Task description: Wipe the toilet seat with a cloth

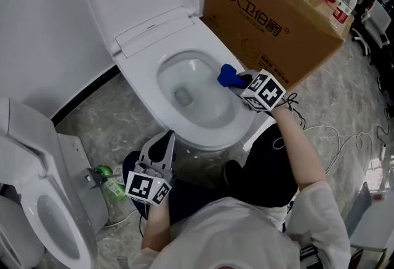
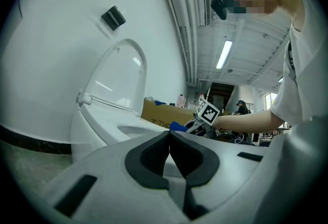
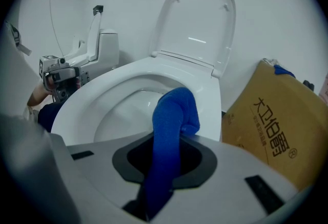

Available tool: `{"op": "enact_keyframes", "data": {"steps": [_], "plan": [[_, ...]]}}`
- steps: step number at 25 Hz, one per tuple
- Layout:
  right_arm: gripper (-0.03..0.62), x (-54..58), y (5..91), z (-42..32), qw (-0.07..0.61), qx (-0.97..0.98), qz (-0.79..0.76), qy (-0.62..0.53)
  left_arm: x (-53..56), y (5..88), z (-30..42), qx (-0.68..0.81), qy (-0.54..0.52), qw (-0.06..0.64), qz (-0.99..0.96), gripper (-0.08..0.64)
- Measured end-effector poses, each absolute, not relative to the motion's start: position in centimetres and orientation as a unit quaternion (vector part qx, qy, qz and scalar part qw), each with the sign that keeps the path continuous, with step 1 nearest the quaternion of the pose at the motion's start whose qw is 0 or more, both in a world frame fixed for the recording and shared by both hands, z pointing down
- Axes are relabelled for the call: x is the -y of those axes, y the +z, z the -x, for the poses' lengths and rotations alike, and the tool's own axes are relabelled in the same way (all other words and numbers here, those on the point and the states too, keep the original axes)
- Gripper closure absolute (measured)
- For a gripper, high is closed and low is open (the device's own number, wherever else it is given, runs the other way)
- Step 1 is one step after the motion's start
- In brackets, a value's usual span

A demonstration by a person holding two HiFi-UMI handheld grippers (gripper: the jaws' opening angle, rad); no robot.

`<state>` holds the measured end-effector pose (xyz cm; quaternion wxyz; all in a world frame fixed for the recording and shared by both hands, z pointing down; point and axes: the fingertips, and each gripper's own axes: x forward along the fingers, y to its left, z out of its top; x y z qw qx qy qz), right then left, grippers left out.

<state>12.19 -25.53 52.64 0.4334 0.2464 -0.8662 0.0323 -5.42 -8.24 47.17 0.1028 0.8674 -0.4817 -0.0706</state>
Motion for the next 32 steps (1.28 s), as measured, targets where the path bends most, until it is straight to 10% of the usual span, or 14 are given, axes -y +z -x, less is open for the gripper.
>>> {"op": "enact_keyframes", "data": {"steps": [32], "plan": [[0.538, 28.6, 52.3, -11.4, 0.410, 0.875, -0.252, 0.042, 7.6, 47.7, 5.7, 0.488, -0.063, 0.106, -0.864, 0.555]]}}
